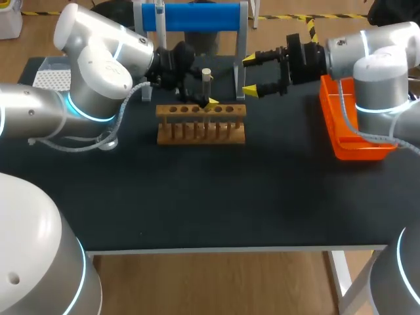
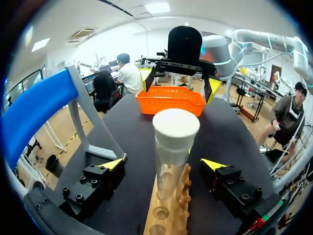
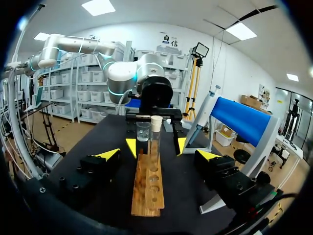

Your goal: Invert the test tube, pick up the pipette, mount the tip to pipette, aspirate from beaker and dispense into the tube, eject the tip, return the pipette, and cap with the stopper.

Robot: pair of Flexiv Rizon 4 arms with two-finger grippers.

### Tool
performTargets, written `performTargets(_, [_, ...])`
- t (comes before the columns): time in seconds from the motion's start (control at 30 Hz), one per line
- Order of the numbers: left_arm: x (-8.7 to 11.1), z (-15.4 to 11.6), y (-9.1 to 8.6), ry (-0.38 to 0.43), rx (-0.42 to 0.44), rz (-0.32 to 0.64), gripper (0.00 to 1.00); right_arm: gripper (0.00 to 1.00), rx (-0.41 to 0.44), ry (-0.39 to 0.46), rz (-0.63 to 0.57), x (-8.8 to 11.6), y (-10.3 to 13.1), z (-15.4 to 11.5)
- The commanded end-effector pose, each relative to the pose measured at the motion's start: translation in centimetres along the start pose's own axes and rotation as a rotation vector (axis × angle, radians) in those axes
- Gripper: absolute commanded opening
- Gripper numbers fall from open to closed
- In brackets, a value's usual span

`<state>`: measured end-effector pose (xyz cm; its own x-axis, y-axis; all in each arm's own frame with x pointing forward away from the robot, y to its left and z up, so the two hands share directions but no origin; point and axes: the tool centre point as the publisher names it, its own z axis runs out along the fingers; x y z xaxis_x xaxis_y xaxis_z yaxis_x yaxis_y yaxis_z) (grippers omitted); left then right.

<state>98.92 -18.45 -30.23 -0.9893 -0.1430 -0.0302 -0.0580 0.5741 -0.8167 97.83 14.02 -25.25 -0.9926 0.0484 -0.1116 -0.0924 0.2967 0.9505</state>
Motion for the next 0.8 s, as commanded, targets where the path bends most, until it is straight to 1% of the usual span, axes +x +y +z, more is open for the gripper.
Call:
performTargets(0.03, [0.7,-0.9,0.4,-0.021,0.007,-0.004,1.0,1.0,0.002,-0.003,0.0,0.1,0.1,0.0])
performTargets(0.27, [0.7,-2.2,1.1,-0.062,0.016,-0.023,1.0,1.0,0.002,-0.003,0.0,0.1,0.1,0.0])
performTargets(0.63, [0.2,-4.4,2.3,-0.132,0.022,-0.059,1.0,1.0,0.002,-0.003,0.0,0.1,0.1,0.0])
performTargets(0.8, [0.1,-4.7,2.5,-0.149,0.024,-0.065,1.0,1.0,0.002,-0.003,0.0,0.1,0.1,0.0])
